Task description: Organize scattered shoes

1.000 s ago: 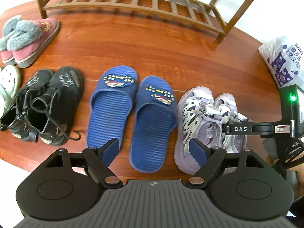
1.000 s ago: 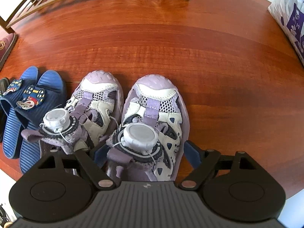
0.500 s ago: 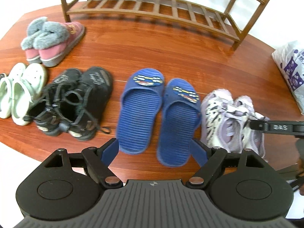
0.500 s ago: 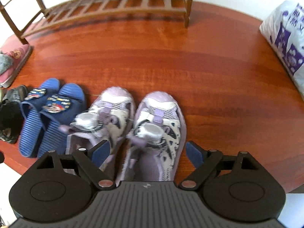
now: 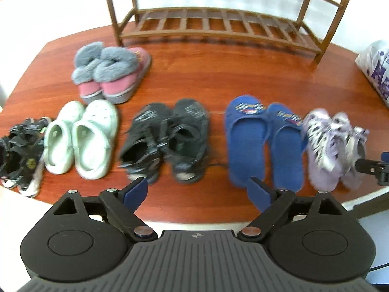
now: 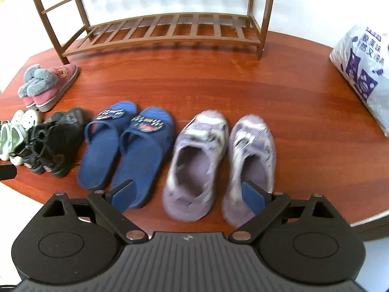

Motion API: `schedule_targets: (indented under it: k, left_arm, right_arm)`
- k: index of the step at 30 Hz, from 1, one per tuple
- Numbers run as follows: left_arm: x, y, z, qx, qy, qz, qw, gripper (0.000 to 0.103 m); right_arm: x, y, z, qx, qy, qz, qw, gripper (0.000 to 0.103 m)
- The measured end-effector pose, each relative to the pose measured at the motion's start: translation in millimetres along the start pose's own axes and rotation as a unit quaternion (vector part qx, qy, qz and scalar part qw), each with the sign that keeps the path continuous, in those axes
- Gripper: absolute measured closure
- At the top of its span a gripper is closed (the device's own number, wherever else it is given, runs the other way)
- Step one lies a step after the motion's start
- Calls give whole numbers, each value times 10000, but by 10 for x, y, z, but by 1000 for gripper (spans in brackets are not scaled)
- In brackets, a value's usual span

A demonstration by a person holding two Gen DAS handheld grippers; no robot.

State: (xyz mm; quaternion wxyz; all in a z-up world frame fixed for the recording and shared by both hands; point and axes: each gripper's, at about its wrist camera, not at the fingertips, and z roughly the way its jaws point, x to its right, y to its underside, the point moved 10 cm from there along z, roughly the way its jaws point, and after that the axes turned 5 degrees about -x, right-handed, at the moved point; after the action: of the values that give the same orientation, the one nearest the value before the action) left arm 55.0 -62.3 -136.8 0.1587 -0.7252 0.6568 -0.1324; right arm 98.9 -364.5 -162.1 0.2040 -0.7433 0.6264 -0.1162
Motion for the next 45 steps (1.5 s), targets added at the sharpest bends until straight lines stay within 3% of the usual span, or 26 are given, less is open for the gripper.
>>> schedule_targets:
  k: [9,17,28,45]
  left_arm:
    - [-710,262,-227,55,-194,83,9998,9]
    - [-1106,483,-320,35,-190,-61,9998,9]
    - [-1226,612,-369,32,-201,-122,9997,9]
    - [-1186,600,-353,68,-122,-81,9999,9]
  right_arm:
    - [-389,331,-281,270,198,345,9988,4]
    - [-599,681,-465,269,366,492,9978,3]
    - [-669,863,-601,306,468,524,9971,3]
    - [-569,765,-585,326,526,481,9969,3]
